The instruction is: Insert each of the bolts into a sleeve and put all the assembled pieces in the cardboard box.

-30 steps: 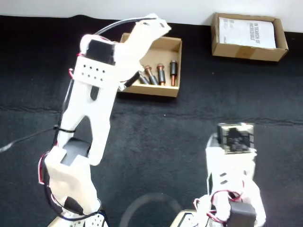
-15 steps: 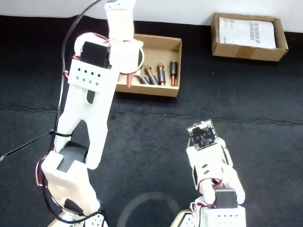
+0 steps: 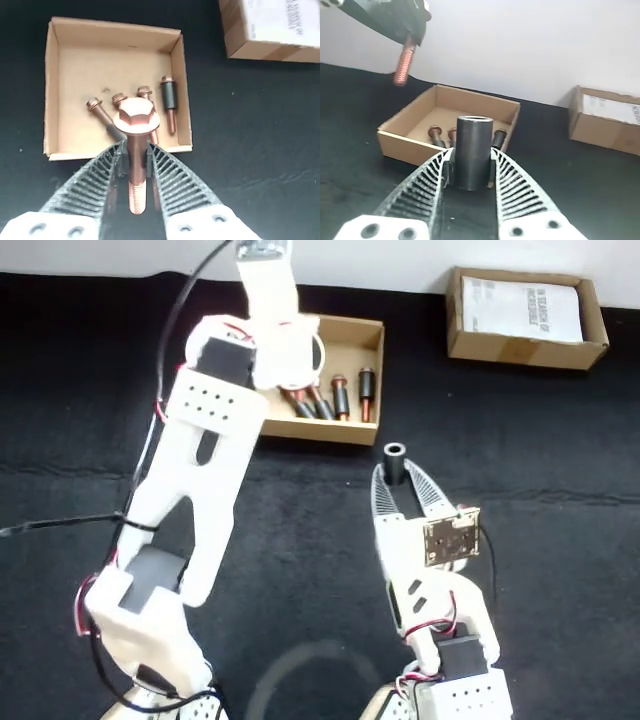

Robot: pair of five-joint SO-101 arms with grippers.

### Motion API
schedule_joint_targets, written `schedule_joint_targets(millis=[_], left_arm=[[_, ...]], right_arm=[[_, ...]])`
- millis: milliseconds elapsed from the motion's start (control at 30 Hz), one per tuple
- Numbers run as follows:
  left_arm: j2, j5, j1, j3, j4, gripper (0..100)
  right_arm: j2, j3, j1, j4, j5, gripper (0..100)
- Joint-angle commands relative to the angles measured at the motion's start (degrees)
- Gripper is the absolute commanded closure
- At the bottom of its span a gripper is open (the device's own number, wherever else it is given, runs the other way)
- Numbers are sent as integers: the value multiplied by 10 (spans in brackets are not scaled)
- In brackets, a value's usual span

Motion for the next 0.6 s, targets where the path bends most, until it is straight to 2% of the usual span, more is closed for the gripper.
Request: schedule_joint_targets(millis=[0,100,233,333,433,567], left_arm=[[-95,1,4,95,-109,991],[-182,-2,4,229,-232,991],[-307,-88,26,420,-404,991],[-355,-107,32,520,-503,991],[-356,-108,33,554,-542,991],[-357,-106,60,560,-543,991]], right_arm=[[0,43,-15,-13,-15,991],[0,44,-17,-12,-15,991],[0,58,-17,-13,-15,991],[0,68,-17,-13,-15,991],[0,72,-17,-13,-15,991],[0,73,-24,-13,-16,991]])
